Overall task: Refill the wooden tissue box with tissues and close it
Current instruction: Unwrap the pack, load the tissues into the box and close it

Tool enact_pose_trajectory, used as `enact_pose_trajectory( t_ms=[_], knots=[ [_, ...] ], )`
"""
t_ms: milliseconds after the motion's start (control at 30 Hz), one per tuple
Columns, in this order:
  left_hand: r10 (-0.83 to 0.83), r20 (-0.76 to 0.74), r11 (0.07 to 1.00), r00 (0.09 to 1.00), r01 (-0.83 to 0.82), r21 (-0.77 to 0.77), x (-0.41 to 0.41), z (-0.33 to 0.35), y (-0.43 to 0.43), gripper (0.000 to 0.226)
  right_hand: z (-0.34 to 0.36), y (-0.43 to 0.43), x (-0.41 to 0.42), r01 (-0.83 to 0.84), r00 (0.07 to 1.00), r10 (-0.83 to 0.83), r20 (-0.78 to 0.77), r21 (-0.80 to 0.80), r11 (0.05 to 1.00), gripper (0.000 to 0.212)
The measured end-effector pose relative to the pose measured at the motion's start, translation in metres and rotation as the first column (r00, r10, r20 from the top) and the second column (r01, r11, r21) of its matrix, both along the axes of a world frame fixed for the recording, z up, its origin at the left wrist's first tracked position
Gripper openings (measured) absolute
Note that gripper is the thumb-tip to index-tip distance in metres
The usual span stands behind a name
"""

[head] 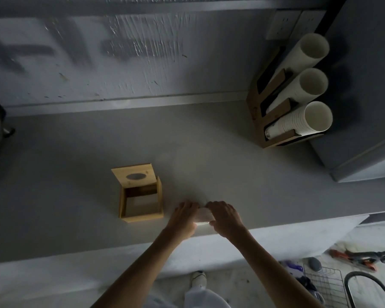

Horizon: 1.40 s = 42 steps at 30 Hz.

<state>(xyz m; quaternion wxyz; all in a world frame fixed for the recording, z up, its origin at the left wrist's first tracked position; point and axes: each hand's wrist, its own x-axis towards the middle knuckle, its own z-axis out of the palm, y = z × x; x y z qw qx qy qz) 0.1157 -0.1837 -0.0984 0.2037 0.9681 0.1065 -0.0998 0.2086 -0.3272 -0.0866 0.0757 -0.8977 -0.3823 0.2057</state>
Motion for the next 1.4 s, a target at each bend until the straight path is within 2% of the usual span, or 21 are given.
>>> enact_pose_trajectory(
  t_ms=[133, 233, 333, 533, 600, 667, 767, 833, 900, 1000, 1100, 1233, 1400],
  knots=[
    [0.104, 0.038, 0.97, 0.994, -0.093, -0.224, -0.007, -0.002, 0.007, 0.046, -0.004, -0.013, 0.0, 0.246, 0.938, -0.198, -0.284, 0.145, 0.958, 0.053],
    [0.155, 0.012, 0.91, 0.988, -0.138, -0.391, -0.017, -0.004, 0.01, 0.053, -0.004, -0.018, -0.008, 0.345, 0.861, -0.215, -0.46, 0.218, 0.913, 0.062],
    [0.252, -0.045, 0.847, 0.967, -0.243, -0.472, -0.022, -0.006, 0.013, 0.06, -0.007, -0.017, -0.008, 0.353, 0.851, -0.223, -0.475, 0.203, 0.914, 0.062],
    [0.312, -0.069, 0.821, 0.948, -0.305, -0.482, -0.028, -0.006, 0.011, 0.045, -0.009, -0.016, -0.011, 0.391, 0.857, -0.269, -0.441, 0.214, 0.895, 0.053],
    [0.328, -0.087, 0.799, 0.941, -0.325, -0.506, -0.032, -0.006, 0.005, 0.05, -0.01, -0.019, -0.015, 0.423, 0.835, -0.277, -0.476, 0.232, 0.876, 0.06],
    [0.379, -0.086, 0.744, 0.921, -0.359, -0.564, -0.035, -0.002, -0.003, 0.067, -0.013, -0.021, -0.019, 0.47, 0.802, -0.251, -0.541, 0.314, 0.825, 0.08],
    [0.446, -0.069, 0.667, 0.892, -0.383, -0.639, -0.036, -0.001, -0.014, 0.078, -0.009, -0.021, -0.033, 0.678, 0.626, -0.246, -0.74, 0.361, 0.64, 0.102],
    [0.464, -0.057, 0.647, 0.884, -0.382, -0.659, -0.033, 0.001, -0.023, 0.082, -0.004, -0.017, -0.047, 0.771, 0.505, -0.234, -0.831, 0.312, 0.556, 0.106],
    [0.519, -0.086, 0.599, 0.85, -0.433, -0.674, -0.029, 0.007, -0.029, 0.09, -0.002, -0.011, -0.057, 0.81, 0.453, -0.226, -0.862, 0.293, 0.508, 0.104],
    [0.577, -0.12, 0.539, 0.808, -0.487, -0.688, -0.026, 0.011, -0.029, 0.092, 0.001, -0.006, -0.058, 0.837, 0.437, -0.267, -0.859, 0.279, 0.47, 0.1],
    [0.533, -0.14, 0.545, 0.835, -0.465, -0.697, -0.028, 0.012, -0.03, 0.092, 0.002, -0.006, -0.059, 0.823, 0.456, -0.268, -0.848, 0.288, 0.491, 0.102],
    [0.554, -0.13, 0.543, 0.822, -0.476, -0.692, -0.029, 0.009, -0.031, 0.088, 0.001, -0.011, -0.059, 0.821, 0.447, -0.271, -0.852, 0.27, 0.503, 0.102],
    [0.541, -0.151, 0.536, 0.827, -0.478, -0.696, -0.03, 0.01, -0.031, 0.091, -0.004, -0.014, -0.059, 0.804, 0.477, -0.259, -0.84, 0.298, 0.514, 0.099]
  ],
)
